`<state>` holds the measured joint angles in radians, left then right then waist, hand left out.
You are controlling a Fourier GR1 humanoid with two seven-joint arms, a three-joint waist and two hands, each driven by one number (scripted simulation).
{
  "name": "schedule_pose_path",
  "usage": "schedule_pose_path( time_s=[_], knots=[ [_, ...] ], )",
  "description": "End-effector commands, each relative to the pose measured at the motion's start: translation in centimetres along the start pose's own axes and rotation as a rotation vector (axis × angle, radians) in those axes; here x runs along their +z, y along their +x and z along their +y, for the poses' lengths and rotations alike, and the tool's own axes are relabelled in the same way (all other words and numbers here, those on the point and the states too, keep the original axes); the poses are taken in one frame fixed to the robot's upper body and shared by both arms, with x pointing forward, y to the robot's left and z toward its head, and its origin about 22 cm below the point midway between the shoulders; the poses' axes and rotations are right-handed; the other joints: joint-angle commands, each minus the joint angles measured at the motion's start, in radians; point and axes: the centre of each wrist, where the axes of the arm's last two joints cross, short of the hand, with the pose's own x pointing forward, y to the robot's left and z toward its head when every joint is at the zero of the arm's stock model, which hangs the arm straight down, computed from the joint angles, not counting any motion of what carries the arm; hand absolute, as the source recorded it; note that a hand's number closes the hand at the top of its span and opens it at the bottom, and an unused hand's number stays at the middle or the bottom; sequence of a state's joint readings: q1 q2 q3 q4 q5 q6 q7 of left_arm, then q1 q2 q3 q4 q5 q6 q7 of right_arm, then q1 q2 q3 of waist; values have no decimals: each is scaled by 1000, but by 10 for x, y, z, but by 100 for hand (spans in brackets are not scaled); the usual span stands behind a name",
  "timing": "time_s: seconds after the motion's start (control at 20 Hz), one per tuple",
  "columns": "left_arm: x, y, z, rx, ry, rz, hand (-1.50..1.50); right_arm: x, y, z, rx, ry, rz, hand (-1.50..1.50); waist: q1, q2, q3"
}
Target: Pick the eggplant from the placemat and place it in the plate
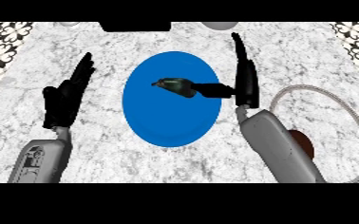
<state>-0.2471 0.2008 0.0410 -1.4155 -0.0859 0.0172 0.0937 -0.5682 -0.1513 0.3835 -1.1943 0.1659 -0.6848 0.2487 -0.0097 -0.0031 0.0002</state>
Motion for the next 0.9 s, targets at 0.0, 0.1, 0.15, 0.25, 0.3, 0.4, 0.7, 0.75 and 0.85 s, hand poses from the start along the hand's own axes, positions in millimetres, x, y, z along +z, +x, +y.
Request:
schedule_pose_path(
  time_s=[0.0,0.1,0.15,0.25,0.3,0.4,0.7,0.75,0.85],
  knots=[
    [-6,20,-7,2,6,-10,0,6,-15,-55,-21,-47,11,-150,-3,-1,0],
    [-1,4,6,7,-12,-10,0,12,-37,-83,-19,-43,10,-150,0,2,0],
    [8,-3,-1,8,4,-12,0,25,-34,-83,-34,-24,21,-150,2,1,0],
    [0,-1,-9,-4,3,-11,0,23,-46,-110,-19,5,8,-150,2,2,0],
    [-7,3,-14,15,8,11,0,23,-50,-131,-13,-2,8,-150,-3,2,0],
    [-11,6,-12,5,-10,-6,0,25,-73,-133,-12,-12,16,-150,4,4,0],
    [0,8,-15,-3,-19,-2,0,23,-65,-167,-42,-14,3,-150,7,2,0],
    [-2,8,-9,4,-14,-2,0,18,-89,-174,-43,-6,8,-150,9,3,0],
    [7,3,0,-8,-23,1,0,18,-86,-171,-44,6,14,-150,10,3,0]
  ],
)
